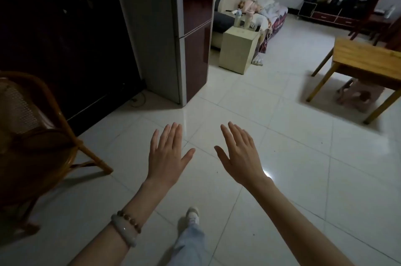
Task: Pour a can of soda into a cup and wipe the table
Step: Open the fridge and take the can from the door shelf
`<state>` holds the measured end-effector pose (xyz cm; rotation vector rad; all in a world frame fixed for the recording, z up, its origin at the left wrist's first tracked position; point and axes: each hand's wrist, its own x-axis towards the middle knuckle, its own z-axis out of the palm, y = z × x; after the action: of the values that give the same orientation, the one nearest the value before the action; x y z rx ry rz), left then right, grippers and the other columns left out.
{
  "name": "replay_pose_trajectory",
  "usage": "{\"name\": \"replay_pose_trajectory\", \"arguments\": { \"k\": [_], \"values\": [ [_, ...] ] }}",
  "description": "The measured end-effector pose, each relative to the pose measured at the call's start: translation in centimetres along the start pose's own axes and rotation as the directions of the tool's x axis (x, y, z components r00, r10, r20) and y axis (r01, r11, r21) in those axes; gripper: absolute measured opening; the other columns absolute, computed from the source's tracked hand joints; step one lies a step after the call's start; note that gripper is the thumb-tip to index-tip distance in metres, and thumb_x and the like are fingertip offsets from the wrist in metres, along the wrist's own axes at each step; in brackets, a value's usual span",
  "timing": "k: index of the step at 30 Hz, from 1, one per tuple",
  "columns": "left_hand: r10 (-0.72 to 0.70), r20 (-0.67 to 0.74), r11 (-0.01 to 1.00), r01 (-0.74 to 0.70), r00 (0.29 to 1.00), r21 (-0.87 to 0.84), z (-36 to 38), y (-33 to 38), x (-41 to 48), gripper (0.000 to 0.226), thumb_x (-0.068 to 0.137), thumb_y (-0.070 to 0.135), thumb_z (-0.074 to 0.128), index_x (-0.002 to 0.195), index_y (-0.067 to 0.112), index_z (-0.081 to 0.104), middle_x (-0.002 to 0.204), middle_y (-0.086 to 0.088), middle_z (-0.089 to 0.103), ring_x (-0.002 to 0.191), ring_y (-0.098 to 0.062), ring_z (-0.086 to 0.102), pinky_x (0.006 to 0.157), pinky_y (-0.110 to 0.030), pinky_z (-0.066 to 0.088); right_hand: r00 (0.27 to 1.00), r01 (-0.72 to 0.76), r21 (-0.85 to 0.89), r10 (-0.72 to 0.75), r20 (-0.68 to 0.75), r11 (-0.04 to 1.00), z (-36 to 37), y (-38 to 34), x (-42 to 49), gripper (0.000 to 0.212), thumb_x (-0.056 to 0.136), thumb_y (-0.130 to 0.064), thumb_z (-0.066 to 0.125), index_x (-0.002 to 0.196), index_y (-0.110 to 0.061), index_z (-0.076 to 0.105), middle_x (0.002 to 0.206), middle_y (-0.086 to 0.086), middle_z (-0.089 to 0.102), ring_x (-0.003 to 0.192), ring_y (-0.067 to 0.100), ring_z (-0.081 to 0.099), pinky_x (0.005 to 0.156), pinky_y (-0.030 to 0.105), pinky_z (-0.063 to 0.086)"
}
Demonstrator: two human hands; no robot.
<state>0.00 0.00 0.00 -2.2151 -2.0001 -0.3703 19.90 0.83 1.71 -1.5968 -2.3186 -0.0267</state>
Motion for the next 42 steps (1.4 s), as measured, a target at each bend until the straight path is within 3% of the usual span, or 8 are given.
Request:
{"name": "replay_pose_trajectory", "arguments": {
  "k": [10,24,35,38,42],
  "values": [
    [0.007,0.020,1.000,-0.008,1.000,0.004,4.1,-2.4,16.8,0.080,0.092,0.062,0.012,0.134,0.004,0.047,0.134,-0.016,0.053,0.123,-0.032,0.051,0.104,-0.052,0.025,0.999,-0.045,-0.001,0.045,0.003,0.999,3.1,5.9,15.7,0.067,0.098,-0.052,0.010,0.136,-0.007,0.042,0.136,0.019,0.052,0.124,0.035,0.051,0.102,0.049,0.041],
    [-0.012,0.086,1.000,0.011,0.996,0.012,9.0,-3.7,38.2,0.080,0.091,0.063,0.013,0.133,0.005,0.048,0.134,-0.015,0.053,0.124,-0.032,0.051,0.104,-0.053,0.025,0.995,-0.080,-0.005,0.080,0.055,0.997,7.0,15.3,36.0,0.066,0.097,-0.052,0.013,0.138,-0.010,0.042,0.139,0.016,0.050,0.127,0.033,0.049,0.106,0.044,0.030],
    [-0.137,0.079,0.990,0.135,0.987,0.033,15.0,-1.5,59.2,0.075,0.089,0.061,0.022,0.135,0.006,0.045,0.136,-0.014,0.051,0.127,-0.030,0.048,0.107,-0.048,0.021,0.997,0.029,0.006,-0.029,0.076,1.000,9.7,27.7,56.0,0.065,0.096,-0.052,0.015,0.136,-0.009,0.043,0.136,0.016,0.052,0.125,0.033,0.051,0.104,0.045,0.036],
    [-0.172,0.079,0.985,0.169,0.982,0.042,16.5,-0.7,64.9,0.078,0.090,0.062,0.016,0.133,0.005,0.048,0.134,-0.014,0.053,0.124,-0.031,0.050,0.105,-0.049,0.023,0.995,0.071,0.008,-0.072,0.076,0.997,10.5,31.1,60.9,0.062,0.096,-0.050,0.019,0.136,-0.009,0.043,0.136,0.015,0.052,0.124,0.033,0.051,0.103,0.046,0.037],
    [-0.207,0.099,0.977,0.202,0.973,0.062,18.3,-0.2,70.6,0.076,0.088,0.062,0.023,0.133,0.006,0.049,0.135,-0.014,0.053,0.125,-0.030,0.050,0.106,-0.049,0.021,0.991,0.102,0.020,-0.103,0.082,0.995,12.0,34.6,66.6,0.059,0.094,-0.048,0.030,0.137,-0.009,0.043,0.138,0.016,0.050,0.126,0.032,0.049,0.105,0.044,0.036]
  ]
}}
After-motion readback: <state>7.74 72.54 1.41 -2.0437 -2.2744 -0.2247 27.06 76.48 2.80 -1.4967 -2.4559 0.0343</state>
